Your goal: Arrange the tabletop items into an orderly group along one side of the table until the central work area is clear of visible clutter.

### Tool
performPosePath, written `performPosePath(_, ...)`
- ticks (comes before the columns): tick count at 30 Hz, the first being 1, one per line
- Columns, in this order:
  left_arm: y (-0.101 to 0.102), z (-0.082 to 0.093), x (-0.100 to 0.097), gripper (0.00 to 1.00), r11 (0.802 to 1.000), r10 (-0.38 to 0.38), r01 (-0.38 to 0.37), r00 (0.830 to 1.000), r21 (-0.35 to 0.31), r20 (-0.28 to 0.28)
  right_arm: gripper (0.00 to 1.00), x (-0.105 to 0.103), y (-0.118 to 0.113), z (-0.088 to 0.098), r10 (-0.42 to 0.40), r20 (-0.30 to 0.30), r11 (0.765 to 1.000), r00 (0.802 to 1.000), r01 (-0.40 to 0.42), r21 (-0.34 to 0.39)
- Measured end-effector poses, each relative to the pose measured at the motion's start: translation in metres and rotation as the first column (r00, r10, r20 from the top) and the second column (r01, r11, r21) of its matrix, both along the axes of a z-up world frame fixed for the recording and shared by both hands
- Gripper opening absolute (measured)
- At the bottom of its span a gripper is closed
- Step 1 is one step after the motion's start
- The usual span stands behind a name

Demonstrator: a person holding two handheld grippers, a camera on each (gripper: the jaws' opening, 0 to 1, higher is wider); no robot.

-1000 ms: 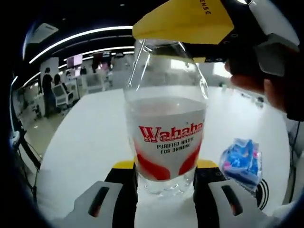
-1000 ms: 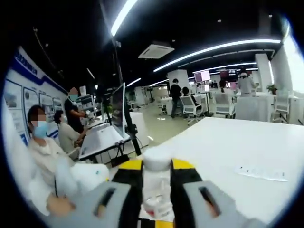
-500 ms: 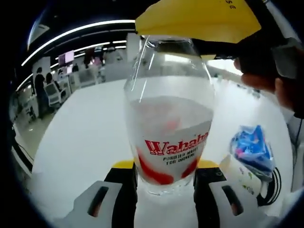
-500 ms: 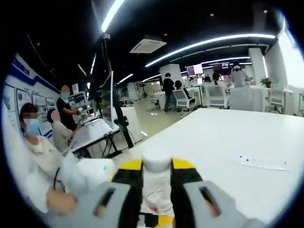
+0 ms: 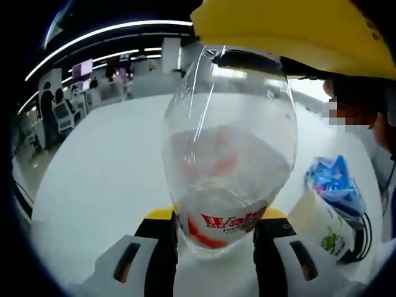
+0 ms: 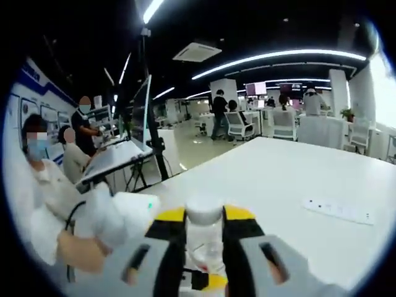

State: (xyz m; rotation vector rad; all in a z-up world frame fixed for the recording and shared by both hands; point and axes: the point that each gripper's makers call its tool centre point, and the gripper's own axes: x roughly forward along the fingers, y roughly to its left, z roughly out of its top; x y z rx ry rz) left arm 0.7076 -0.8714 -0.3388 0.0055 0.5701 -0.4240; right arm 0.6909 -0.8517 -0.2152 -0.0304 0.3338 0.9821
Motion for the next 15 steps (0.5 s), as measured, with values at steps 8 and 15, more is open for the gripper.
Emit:
performPosePath(8,-0.002,0.001,0.000,0.43,1.000,0.011,-0.011,0.999,-0.016,0.036,0.18,-0.002,-0.005,0.002,-0.020,0.027,1.000,0.999,0.020,0.020)
performPosePath(15,-0.001,0.010,0.005,0.47,0.987,0.085,-0.077,0.995,-0.139,0.046,0.18,0.004,-0.001,0.001,-0.047,0.022,0.999,0.999,0.046,0.019)
